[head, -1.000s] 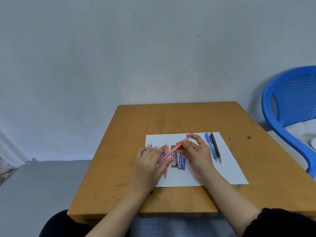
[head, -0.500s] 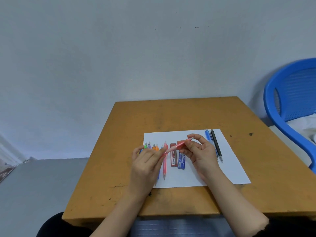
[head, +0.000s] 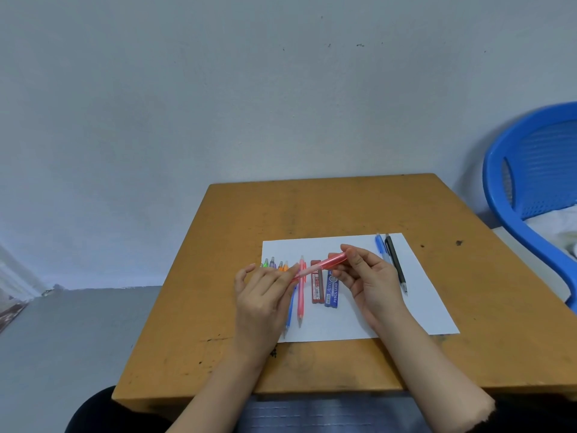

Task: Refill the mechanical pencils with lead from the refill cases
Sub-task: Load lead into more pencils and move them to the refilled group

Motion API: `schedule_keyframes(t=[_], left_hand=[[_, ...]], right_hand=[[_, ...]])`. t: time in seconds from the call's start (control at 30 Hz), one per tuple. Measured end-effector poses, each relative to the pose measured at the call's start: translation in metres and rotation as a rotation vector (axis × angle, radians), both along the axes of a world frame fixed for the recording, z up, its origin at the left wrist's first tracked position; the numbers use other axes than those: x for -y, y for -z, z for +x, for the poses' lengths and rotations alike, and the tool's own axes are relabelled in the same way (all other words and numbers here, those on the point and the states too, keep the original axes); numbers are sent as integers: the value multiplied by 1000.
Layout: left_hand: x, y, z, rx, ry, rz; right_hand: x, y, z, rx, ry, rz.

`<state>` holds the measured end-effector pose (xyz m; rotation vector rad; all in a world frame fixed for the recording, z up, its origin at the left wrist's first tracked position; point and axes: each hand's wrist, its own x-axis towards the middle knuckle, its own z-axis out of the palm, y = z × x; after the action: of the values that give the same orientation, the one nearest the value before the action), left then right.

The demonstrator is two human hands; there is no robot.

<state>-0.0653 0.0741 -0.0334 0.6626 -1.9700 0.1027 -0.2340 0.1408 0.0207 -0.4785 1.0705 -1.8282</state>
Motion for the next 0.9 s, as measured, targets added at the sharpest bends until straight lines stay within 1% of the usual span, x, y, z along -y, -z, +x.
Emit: schedule_keyframes(t=[0.23,0.4,0.43,0.47,0.53,0.63,0.7,0.77,0.9], left_hand=[[-1,-3,-1,2,-66,13],[1,-2,2,-20,-98,58],[1,-1,3,-29,-105,68],[1,-1,4,-34,-111,72],[1,-1,3,-33,-113,71],[1,-1,2,-27,-109,79],[1,-1,3,-32,-110,79],[1,0,3,-31,-115,76],[2,0,3,-22,-124,71]], right_hand=[[0,-3,0,0,12,41],[1,3,-5,27,88,0],[1,4,-7,-21,113,10],[1,6,-8,-119,147,47],[1,12,-10,-422,215,151],[4,23,-11,-896,268,242],[6,30,-12,-1125,307,313],[9,33,-14,-1228,317,369],[11,34,-18,-1248,267,464]])
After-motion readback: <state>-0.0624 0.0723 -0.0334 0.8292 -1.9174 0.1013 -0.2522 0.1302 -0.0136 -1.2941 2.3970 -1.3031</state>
